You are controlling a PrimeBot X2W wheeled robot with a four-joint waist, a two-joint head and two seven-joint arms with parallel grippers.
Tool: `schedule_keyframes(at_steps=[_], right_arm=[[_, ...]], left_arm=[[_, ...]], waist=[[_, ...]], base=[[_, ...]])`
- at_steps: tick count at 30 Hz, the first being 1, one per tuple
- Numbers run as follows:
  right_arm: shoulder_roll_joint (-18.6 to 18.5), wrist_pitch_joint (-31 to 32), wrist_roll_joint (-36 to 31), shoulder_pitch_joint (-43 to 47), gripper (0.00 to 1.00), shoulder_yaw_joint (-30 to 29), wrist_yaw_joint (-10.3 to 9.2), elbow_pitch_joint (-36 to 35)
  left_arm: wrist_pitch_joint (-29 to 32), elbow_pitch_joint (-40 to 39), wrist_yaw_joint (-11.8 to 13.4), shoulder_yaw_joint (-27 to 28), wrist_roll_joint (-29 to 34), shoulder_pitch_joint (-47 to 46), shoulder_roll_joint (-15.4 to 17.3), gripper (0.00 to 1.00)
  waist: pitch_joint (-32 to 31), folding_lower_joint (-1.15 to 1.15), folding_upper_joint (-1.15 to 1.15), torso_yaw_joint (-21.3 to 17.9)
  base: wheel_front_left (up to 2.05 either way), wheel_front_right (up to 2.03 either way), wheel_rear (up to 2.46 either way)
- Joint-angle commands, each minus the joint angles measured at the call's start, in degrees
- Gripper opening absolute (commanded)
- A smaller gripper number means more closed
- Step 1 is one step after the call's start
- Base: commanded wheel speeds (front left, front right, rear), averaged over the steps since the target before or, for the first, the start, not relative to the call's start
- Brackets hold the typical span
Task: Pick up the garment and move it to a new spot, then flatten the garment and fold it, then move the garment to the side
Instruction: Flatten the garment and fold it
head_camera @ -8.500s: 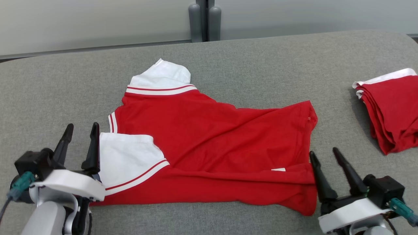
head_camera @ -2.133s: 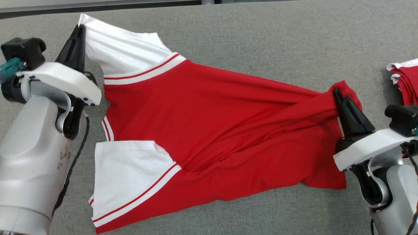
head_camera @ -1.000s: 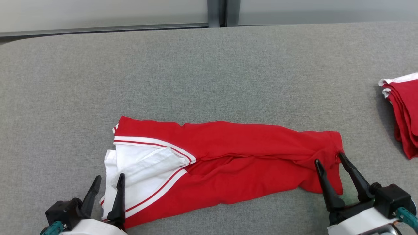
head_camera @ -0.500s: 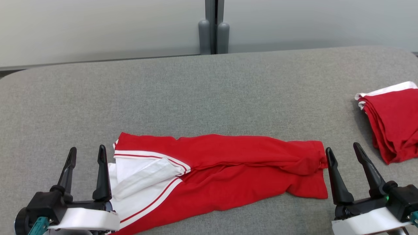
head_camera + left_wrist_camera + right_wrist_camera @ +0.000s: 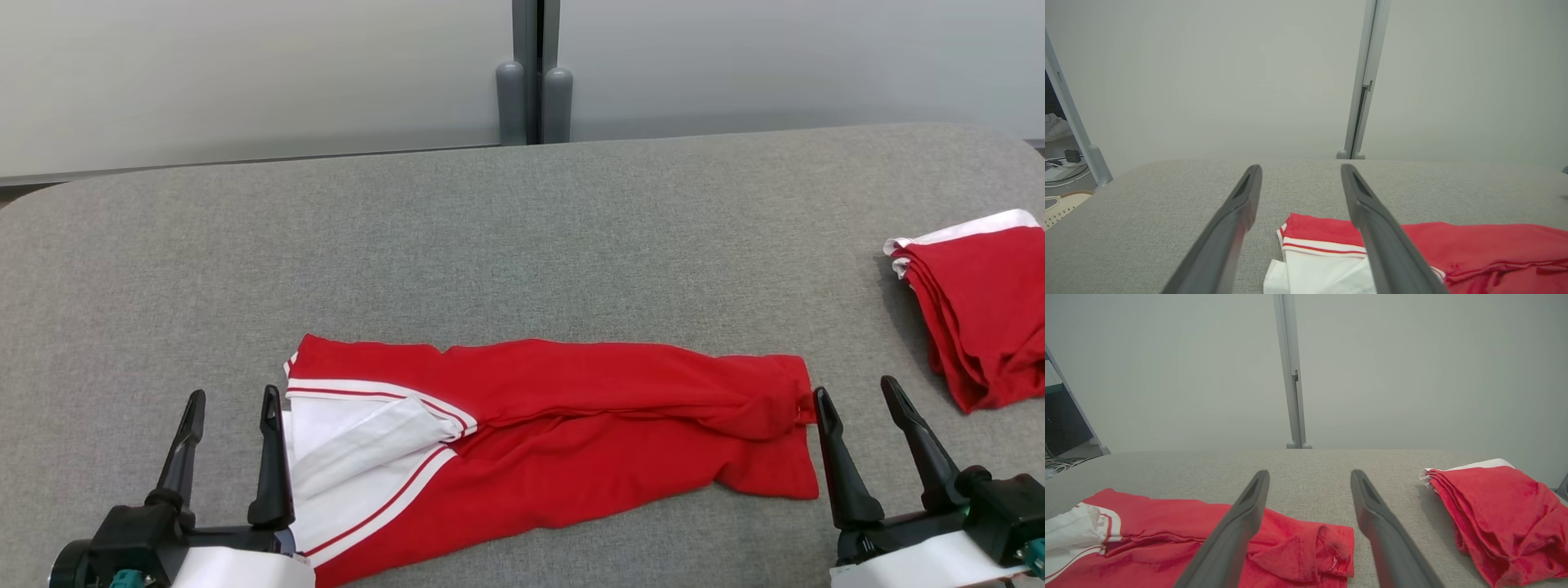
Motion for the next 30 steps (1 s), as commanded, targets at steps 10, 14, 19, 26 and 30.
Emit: schedule_keyframes(at_steps=[10,14,19,26,30], right_arm=[[-1.3,0.4,0.9,-3.0,1.0,-3.1,-0.02,5.0],[-2.1,-0.5,1.3,-8.2,1.0,-3.4,-0.02,11.0],[-1.5,-0.6,2.3,-12.6,1.0,-0.5,-0.02,20.7],[2.3,1.2,4.3,-7.4,1.0,0.2,-0.02,29.0],[3.9,2.7,3.7,-4.9,1.0,-0.9,-0.02,28.3]], left_arm=[[0.1,-0.2,-0.6,-0.7,0.2,-3.4,0.0,1.0],[0.1,0.4,-1.7,-1.3,0.4,-5.7,-0.4,1.0],[0.0,2.0,-3.2,-1.9,0.8,-8.5,-1.0,1.0],[-0.1,3.6,-4.6,-1.9,1.4,-9.9,-2.3,1.0],[-0.1,3.9,-5.2,-1.1,1.9,-9.5,-2.9,1.0]], waist=[[4.1,0.0,0.0,1.9],[7.2,0.0,0.0,2.8],[10.0,0.0,0.0,4.0],[10.3,0.0,0.0,5.4],[9.8,0.0,0.0,5.2]], base=[[0.0,0.0,0.0],[0.0,0.0,0.0],[0.0,0.0,0.0],[0.0,0.0,0.0],[0.0,0.0,0.0]])
